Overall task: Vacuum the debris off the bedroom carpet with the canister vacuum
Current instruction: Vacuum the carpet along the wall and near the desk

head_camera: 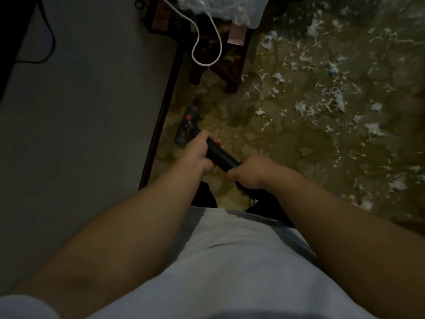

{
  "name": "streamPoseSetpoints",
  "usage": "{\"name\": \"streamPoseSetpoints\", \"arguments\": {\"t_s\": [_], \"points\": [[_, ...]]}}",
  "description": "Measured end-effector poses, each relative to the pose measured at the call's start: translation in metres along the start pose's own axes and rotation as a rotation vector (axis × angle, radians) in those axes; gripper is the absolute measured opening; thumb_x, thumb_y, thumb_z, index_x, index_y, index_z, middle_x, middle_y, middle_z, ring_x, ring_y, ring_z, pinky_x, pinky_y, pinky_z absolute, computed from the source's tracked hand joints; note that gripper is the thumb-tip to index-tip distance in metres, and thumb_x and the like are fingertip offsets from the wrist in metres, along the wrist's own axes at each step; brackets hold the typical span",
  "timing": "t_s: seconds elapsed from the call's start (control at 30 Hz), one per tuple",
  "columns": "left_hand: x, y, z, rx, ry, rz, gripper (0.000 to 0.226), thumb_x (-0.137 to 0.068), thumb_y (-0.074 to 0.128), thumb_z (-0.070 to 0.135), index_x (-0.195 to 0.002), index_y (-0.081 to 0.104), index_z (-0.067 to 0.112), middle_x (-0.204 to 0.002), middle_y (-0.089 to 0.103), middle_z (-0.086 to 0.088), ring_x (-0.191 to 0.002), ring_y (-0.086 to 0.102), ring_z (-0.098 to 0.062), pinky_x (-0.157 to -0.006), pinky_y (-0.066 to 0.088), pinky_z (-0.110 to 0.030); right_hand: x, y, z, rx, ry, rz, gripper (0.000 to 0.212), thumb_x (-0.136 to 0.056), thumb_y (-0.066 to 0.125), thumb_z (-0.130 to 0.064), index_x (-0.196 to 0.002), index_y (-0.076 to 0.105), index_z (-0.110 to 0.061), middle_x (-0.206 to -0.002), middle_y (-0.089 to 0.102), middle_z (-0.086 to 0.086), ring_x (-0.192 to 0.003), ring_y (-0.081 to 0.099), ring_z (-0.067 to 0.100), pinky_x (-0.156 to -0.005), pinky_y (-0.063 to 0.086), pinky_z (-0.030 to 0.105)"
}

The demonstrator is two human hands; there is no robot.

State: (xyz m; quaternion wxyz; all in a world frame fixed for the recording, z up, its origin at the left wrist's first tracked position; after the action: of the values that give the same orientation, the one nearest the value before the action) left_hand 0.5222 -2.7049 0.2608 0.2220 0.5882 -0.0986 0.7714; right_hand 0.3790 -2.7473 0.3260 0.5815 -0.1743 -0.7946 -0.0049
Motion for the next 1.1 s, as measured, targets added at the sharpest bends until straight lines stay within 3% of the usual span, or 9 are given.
{"name": "streamPoseSetpoints", "arguments": {"t_s": [0.13, 0.33, 0.43, 0.5, 0.6, 0.7, 0.8, 0.97, 1.1], "points": [[-0.025, -0.018, 0.055, -0.025, 0.005, 0.002, 0.016, -0.089, 0.062, 0.014, -0.077, 0.053, 0.011, -0.062, 0.054, -0.003, -0.060, 0.053, -0.018, -0.068, 0.053, -0.034, -0.035, 0.009, -0.051, -0.026, -0.029, 0.027, 0.039, -0.084, 0.085, -0.034, -0.104, 0.069, -0.006, -0.088, 0.076, 0.016, -0.074, 0.077, 0.032, -0.066, 0.065, 0.043], [-0.064, -0.017, 0.106, -0.088, -0.029, -0.008, 0.013, -0.094, 0.059, 0.014, -0.084, 0.053, 0.008, -0.069, 0.051, -0.004, -0.061, 0.050, -0.017, -0.063, 0.050, -0.033, -0.083, 0.010, -0.096, -0.001, -0.025, 0.041, 0.035, -0.087, 0.083, -0.036, -0.103, 0.066, -0.010, -0.094, 0.071, 0.011, -0.077, 0.071, 0.025, -0.062, 0.056, 0.031], [-0.073, -0.009, 0.107, -0.154, -0.070, -0.001, 0.012, -0.095, 0.059, 0.016, -0.086, 0.054, 0.008, -0.069, 0.052, -0.004, -0.064, 0.051, -0.018, -0.072, 0.051, -0.035, -0.093, 0.005, -0.093, -0.078, 0.010, 0.005, 0.031, -0.088, 0.083, -0.032, -0.094, 0.062, -0.011, -0.095, 0.072, 0.014, -0.083, 0.075, 0.031, -0.073, 0.063, 0.041], [-0.069, 0.000, 0.097, -0.181, -0.087, -0.017, 0.012, -0.095, 0.058, 0.017, -0.086, 0.054, 0.009, -0.070, 0.051, -0.003, -0.065, 0.051, -0.017, -0.074, 0.051, -0.035, -0.091, 0.002, -0.080, -0.123, 0.038, 0.014, 0.031, -0.087, 0.084, -0.031, -0.095, 0.062, -0.011, -0.095, 0.073, 0.015, -0.085, 0.075, 0.032, -0.078, 0.064, 0.044], [-0.059, 0.013, 0.079, -0.253, -0.098, -0.022, 0.010, -0.094, 0.058, 0.015, -0.087, 0.053, 0.009, -0.070, 0.051, -0.003, -0.066, 0.051, -0.016, -0.072, 0.051, -0.033, -0.078, 0.007, -0.055, -0.196, 0.070, 0.049, 0.032, -0.086, 0.082, -0.031, -0.101, 0.065, -0.008, -0.092, 0.073, 0.017, -0.074, 0.072, 0.031, -0.065, 0.061, 0.040], [-0.044, 0.026, 0.054, -0.308, -0.130, -0.033, 0.011, -0.095, 0.056, 0.015, -0.085, 0.052, 0.010, -0.071, 0.050, -0.003, -0.067, 0.050, -0.016, -0.070, 0.050, -0.033, -0.057, 0.010, -0.028, -0.208, 0.093, 0.060, 0.038, -0.087, 0.079, -0.034, -0.110, 0.065, -0.006, -0.096, 0.073, 0.017, -0.080, 0.074, 0.033, -0.069, 0.063, 0.042], [-0.026, 0.045, 0.013, -0.351, -0.159, -0.045, 0.013, -0.095, 0.055, 0.016, -0.084, 0.051, 0.011, -0.070, 0.051, -0.004, -0.067, 0.050, -0.017, -0.067, 0.048, -0.034, -0.027, -0.001, 0.010, -0.194, 0.115, 0.071, 0.029, -0.090, 0.078, -0.033, -0.099, 0.061, -0.011, -0.094, 0.070, 0.014, -0.078, 0.071, 0.028, -0.062, 0.057, 0.032], [0.006, 0.077, -0.068, -0.364, -0.193, -0.063, 0.012, -0.095, 0.055, 0.017, -0.086, 0.051, 0.010, -0.069, 0.052, -0.004, -0.065, 0.052, -0.017, -0.065, 0.049, -0.033, 0.018, -0.018, 0.085, -0.204, 0.160, 0.036, 0.037, -0.087, 0.078, -0.032, -0.110, 0.066, -0.006, -0.098, 0.073, 0.016, -0.092, 0.074, 0.035, -0.077, 0.061, 0.040], [0.030, 0.101, -0.119, -0.337, -0.201, -0.088, 0.015, -0.095, 0.053, 0.013, -0.080, 0.050, 0.010, -0.066, 0.047, -0.004, -0.063, 0.047, -0.017, -0.065, 0.047, -0.032, 0.047, -0.039, 0.133, -0.161, 0.174, 0.003, 0.031, -0.088, 0.077, -0.030, -0.103, 0.068, -0.005, -0.084, 0.076, 0.017, -0.071, 0.074, 0.032, -0.068, 0.060, 0.037]]}}
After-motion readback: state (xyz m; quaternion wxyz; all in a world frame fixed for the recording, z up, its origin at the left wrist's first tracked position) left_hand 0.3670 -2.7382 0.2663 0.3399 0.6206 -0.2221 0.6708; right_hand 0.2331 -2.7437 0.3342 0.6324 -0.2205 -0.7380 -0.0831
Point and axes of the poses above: each hand's wrist, its own x-axis away from the middle knuckle, its own y-axis out of the palm, z = x × y, the point moved 3 cm from there along -x, towards the middle knuckle
